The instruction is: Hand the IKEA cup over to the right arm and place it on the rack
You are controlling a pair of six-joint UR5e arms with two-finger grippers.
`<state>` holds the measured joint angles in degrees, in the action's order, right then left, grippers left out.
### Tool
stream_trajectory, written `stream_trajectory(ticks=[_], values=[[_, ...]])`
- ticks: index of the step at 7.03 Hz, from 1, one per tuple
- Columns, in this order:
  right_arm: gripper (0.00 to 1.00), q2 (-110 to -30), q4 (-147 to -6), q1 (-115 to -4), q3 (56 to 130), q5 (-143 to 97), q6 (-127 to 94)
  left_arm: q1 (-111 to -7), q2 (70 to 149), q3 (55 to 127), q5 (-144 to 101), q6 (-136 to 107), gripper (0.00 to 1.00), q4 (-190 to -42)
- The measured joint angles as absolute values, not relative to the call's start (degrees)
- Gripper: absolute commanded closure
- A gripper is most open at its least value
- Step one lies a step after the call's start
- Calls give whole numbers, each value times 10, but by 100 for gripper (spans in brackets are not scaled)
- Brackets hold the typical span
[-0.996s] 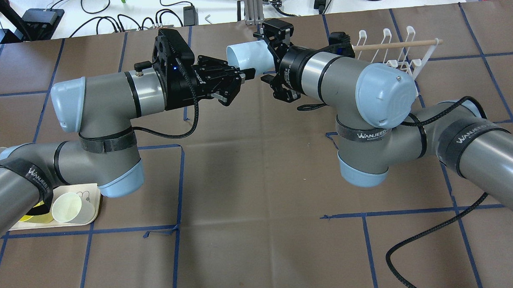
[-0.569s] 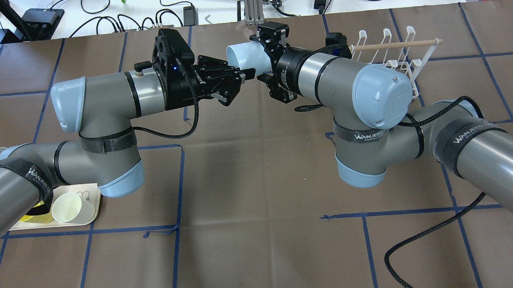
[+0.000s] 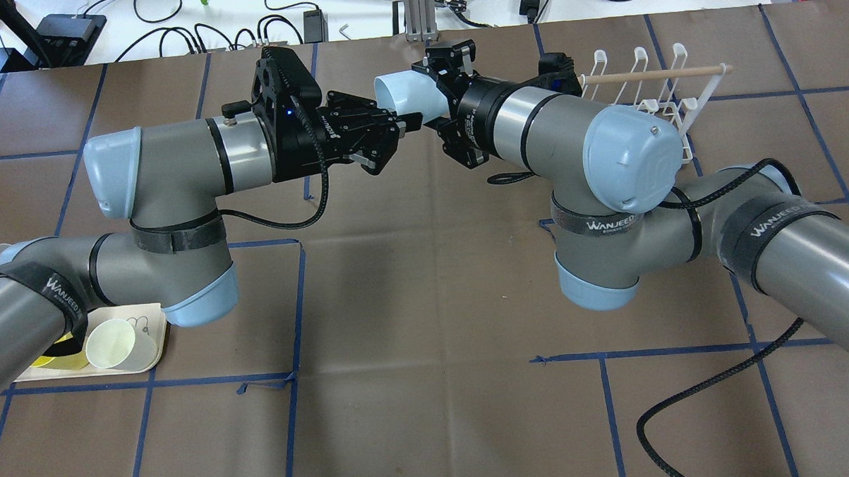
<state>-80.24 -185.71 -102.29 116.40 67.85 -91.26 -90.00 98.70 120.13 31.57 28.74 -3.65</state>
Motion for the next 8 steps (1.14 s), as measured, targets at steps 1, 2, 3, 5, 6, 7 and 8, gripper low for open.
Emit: stream_trajectory(ticks=[1,2,3,5,6,7,8], values=[[45,-802,-1857,-1023,1163,678,-912,-900,987,1201,316,287,58,-36],[48,-803,-1857,-1022,1162,678,-912,-900,987,1200,316,287,37,-36],[50,-802,-1857,-1022,1161,678,-912,-899,986,1199,316,287,14,-36],[58,-802,-1857,-1022,1160,678,-912,-899,985,1198,315,287,2,-37],[58,-802,-1857,-1022,1160,678,-912,-896,983,1197,314,286,2,-37],[58,-802,-1857,-1022,1159,678,-911,-886,982,1198,313,286,2,-37],[59,-802,-1857,-1022,1159,678,-910,-866,981,1200,311,287,2,-37]])
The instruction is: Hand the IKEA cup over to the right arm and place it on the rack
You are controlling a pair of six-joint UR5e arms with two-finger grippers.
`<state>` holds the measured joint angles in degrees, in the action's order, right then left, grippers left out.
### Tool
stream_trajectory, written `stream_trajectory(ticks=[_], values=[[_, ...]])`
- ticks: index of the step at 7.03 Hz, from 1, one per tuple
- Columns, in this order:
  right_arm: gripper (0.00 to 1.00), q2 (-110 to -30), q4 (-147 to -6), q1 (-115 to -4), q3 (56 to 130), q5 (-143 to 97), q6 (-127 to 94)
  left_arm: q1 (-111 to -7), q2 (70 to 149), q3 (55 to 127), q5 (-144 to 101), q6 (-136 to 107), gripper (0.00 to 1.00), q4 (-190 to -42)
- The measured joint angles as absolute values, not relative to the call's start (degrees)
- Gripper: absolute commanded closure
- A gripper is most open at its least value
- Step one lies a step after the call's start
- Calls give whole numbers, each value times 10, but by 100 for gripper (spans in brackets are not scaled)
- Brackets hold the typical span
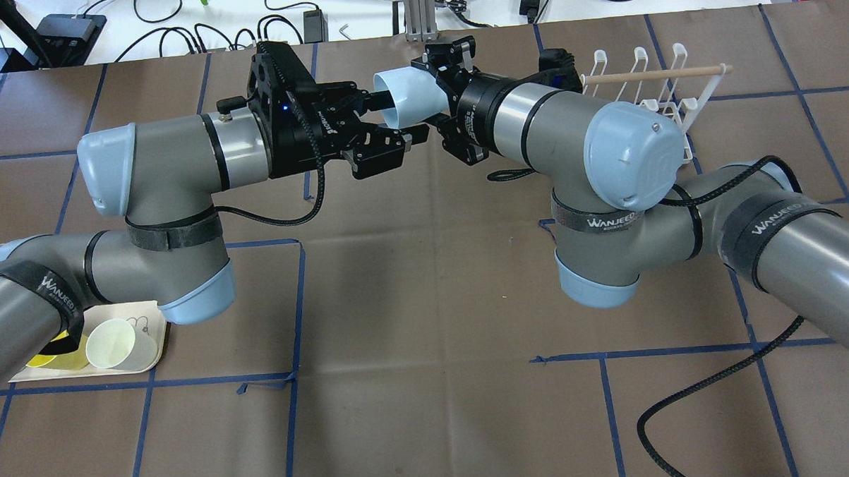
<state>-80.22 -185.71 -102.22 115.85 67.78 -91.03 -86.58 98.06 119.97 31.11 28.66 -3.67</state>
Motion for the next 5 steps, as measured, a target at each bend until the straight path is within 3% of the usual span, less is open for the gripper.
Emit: stream_trajectory(ticks=[1,5], values=[[66,-801,-1857,-1022,1157,679,-908,-839,980,1200,309,287,2,-36],[78,-759,-1857,-975,1106,688,-733,-766,984,1176,351,286,1,-85]])
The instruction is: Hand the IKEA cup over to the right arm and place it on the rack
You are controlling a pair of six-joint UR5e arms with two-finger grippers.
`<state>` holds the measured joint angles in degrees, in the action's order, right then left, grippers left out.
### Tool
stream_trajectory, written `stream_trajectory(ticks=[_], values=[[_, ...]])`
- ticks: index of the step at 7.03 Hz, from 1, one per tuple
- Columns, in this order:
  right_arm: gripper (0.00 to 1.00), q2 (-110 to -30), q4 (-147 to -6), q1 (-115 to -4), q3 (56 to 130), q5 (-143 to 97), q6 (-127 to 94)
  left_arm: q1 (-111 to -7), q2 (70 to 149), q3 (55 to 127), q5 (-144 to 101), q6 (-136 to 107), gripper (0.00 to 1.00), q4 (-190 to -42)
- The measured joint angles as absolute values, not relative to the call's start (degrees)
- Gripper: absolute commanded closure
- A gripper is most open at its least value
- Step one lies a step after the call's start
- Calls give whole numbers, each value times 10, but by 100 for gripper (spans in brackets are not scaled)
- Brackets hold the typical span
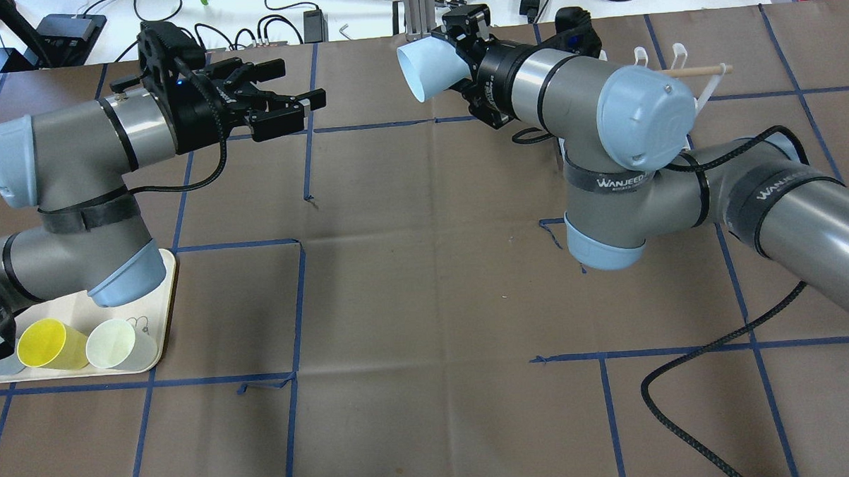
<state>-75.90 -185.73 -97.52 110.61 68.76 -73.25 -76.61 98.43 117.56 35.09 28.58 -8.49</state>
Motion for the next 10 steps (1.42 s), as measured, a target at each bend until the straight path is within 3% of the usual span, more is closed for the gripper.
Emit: stream_trajectory(ticks=[6,10], values=[[81,-692,-1882,-889,1048,782,-210,-816,982,1002,780,153,1,-466],[81,-629,-1941,-850,1012,784,-18,-859,960,870,876,33,1,-807]])
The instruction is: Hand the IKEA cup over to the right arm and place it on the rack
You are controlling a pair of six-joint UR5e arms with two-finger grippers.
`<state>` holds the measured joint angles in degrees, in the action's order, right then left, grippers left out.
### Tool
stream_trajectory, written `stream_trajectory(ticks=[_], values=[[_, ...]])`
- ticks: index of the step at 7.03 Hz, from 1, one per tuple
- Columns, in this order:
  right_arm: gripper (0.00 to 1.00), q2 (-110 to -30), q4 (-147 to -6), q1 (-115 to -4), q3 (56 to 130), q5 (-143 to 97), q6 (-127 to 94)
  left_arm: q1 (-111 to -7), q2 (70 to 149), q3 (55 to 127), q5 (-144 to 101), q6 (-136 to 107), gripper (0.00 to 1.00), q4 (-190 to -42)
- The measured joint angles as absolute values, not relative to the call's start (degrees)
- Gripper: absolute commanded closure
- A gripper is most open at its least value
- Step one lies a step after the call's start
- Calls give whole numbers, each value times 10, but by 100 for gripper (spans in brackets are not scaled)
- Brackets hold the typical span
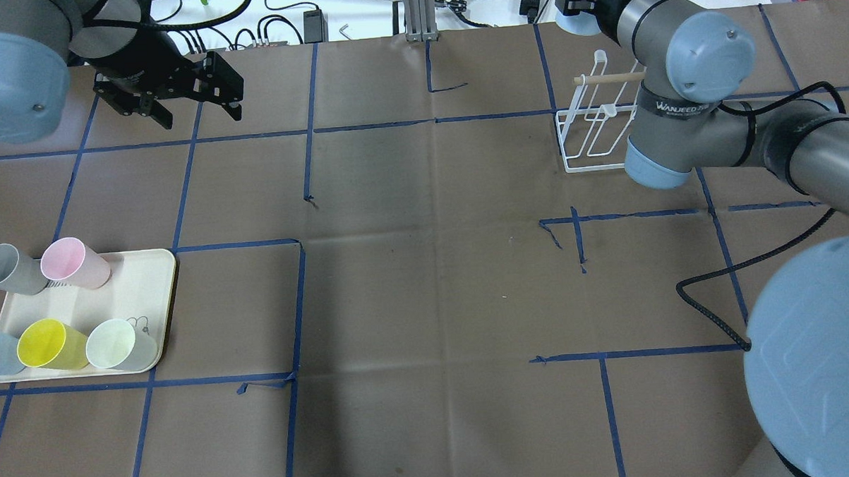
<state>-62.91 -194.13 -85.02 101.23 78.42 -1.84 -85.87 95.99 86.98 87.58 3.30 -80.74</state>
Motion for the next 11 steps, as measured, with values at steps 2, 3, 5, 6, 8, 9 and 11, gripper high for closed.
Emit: stream_trajectory(ticks=[2,3,5,6,8,9,11], values=[[81,-598,-1960,-835,999,783,15,-874,955,846,890,19,1,-863],[81,-591,-1964,-826,999,781,23,-869,954,849,895,21,1,-868],[81,-586,-1967,-815,1008,777,28,-831,950,856,920,60,3,-875],[81,-586,-1967,-814,1017,777,29,-798,945,868,925,95,3,-877],[80,-588,-1969,-814,1034,779,30,-719,908,939,926,193,3,-866],[73,-589,-1969,-814,1043,781,29,-679,883,986,925,237,3,-854],[1,-589,-1970,-815,1054,782,24,-629,826,1076,925,293,2,-829]])
